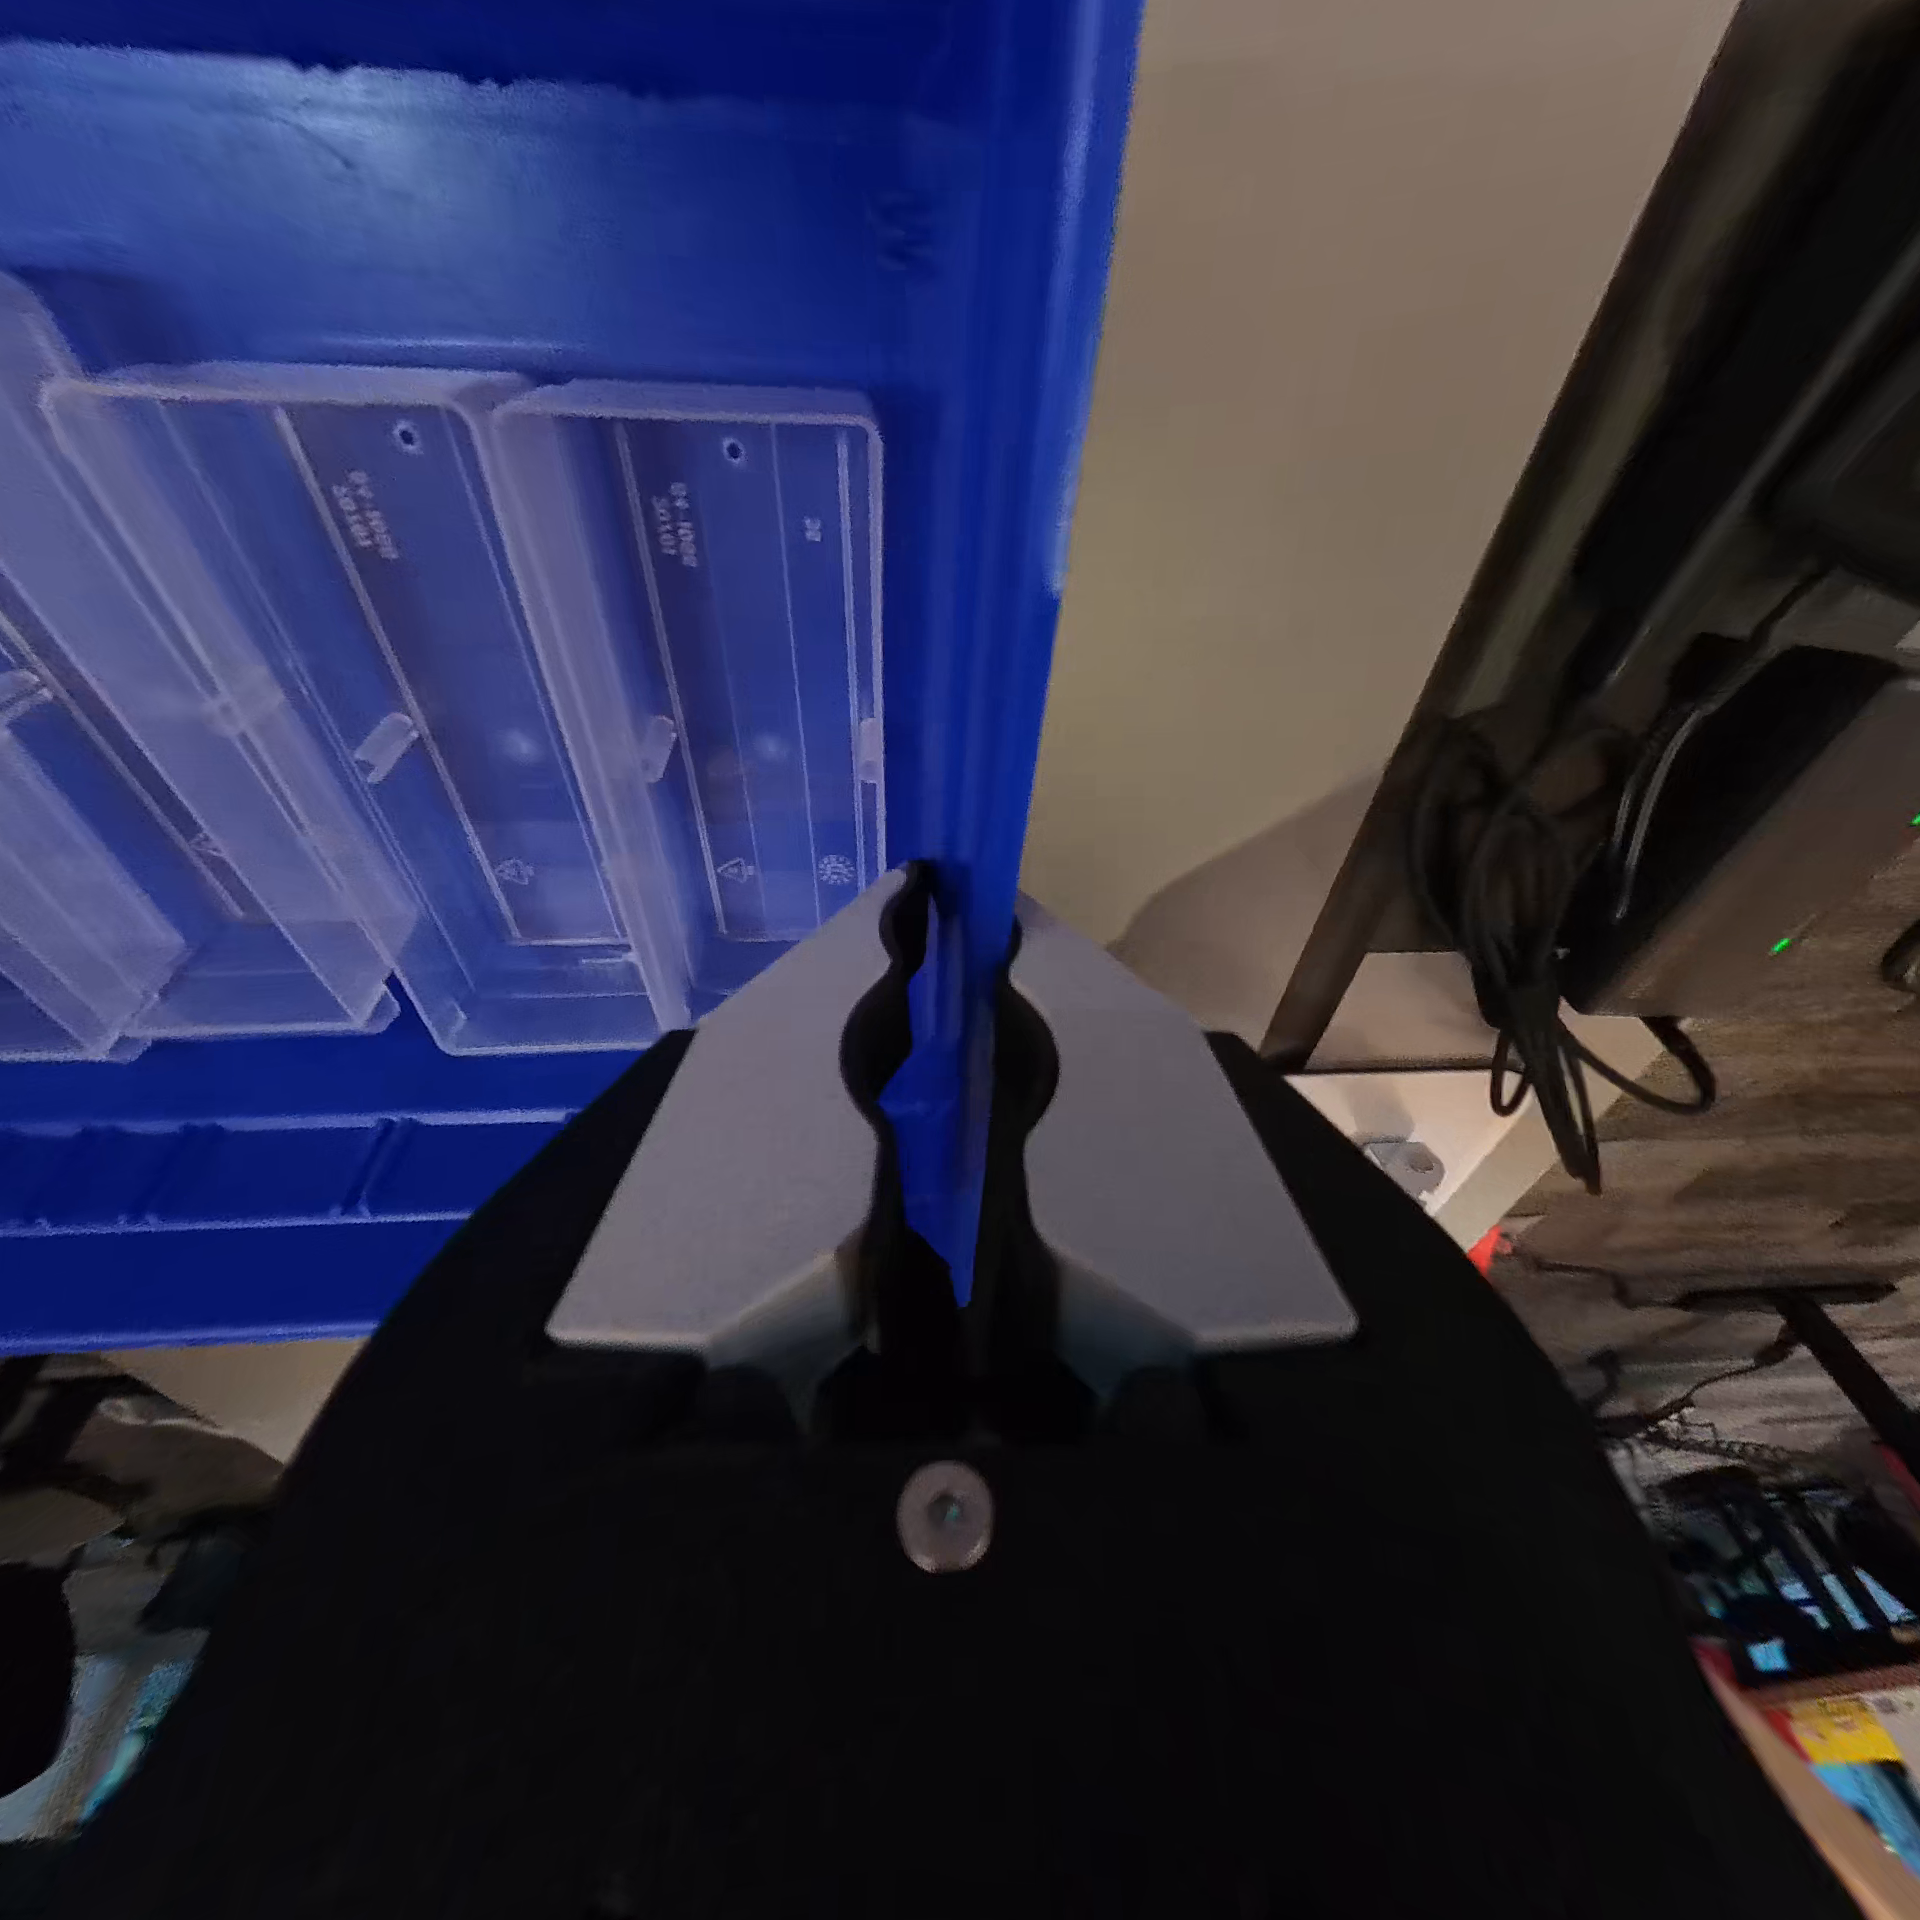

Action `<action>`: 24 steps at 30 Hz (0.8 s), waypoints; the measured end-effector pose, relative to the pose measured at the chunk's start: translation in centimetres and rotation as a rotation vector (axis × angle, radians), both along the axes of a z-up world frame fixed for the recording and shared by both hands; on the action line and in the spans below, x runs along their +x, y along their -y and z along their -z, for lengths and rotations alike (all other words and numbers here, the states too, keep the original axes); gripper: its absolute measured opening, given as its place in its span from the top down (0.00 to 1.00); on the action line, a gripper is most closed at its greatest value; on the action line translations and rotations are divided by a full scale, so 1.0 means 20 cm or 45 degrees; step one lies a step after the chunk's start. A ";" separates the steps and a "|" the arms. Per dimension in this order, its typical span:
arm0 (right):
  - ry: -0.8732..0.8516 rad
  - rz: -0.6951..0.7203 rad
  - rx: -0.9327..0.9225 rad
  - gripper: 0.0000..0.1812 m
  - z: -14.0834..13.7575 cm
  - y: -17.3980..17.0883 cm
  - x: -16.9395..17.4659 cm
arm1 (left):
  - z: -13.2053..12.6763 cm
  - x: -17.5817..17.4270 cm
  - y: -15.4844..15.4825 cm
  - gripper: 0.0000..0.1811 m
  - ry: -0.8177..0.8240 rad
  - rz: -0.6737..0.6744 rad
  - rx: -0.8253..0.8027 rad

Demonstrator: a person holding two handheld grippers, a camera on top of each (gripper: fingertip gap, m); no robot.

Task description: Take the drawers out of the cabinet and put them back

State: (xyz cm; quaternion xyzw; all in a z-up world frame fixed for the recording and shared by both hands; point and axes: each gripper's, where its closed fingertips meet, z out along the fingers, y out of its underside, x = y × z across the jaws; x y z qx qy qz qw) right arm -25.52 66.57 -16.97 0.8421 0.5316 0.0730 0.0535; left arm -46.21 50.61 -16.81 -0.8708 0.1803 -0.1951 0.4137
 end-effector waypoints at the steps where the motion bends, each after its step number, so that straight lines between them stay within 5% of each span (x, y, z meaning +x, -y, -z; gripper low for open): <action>1: 0.002 0.019 -0.023 0.96 0.02 -0.02 0.02 | 0.01 0.02 -0.02 0.99 0.003 -0.003 -0.013; 13: -0.026 0.026 0.020 0.95 0.10 -0.25 -0.09 | 0.11 -0.07 -0.23 0.99 0.035 -0.073 -0.008; 15: -0.001 0.097 0.102 0.82 0.07 -0.27 -0.08 | 0.11 -0.07 -0.25 0.98 0.026 -0.070 0.023; 18: -0.251 0.190 0.254 0.70 -0.12 -0.22 -0.25 | 0.10 -0.06 -0.27 0.98 0.078 -0.083 0.013; 20: -0.432 0.183 0.476 0.73 -0.33 -0.14 -0.35 | 0.05 -0.10 -0.28 0.85 0.117 -0.143 0.054; 24: -0.838 0.274 0.874 0.72 -0.73 0.29 -0.34 | -0.09 -0.19 -0.26 0.80 0.126 -0.242 0.199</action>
